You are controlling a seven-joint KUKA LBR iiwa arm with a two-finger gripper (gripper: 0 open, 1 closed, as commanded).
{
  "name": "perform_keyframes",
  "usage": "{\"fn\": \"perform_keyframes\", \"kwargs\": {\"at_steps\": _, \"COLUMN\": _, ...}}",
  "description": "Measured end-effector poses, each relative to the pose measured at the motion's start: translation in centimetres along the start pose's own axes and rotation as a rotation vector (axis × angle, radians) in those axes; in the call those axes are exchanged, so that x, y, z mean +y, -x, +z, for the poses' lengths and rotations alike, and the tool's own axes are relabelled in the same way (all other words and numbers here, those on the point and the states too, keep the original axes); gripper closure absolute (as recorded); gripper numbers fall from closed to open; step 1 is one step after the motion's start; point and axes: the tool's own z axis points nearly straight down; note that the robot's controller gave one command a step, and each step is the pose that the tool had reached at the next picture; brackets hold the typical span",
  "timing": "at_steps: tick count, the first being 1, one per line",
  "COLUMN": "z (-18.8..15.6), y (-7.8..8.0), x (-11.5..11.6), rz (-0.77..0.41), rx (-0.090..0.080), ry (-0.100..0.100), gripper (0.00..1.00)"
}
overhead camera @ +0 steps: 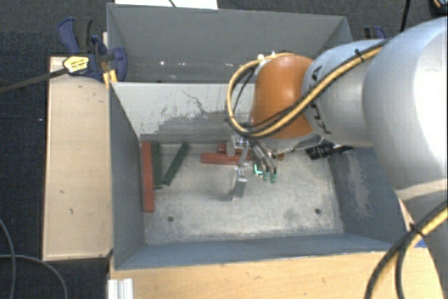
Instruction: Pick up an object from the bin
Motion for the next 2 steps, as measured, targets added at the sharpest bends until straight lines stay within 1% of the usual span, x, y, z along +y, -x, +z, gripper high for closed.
{"fn": "perform_keyframes", "kwargs": {"at_steps": 2, "z": 0.00, "y": 0.00, "x": -0.01, "rz": -0.001, "rx": 0.000, "ry": 0.000, "gripper": 0.00}}
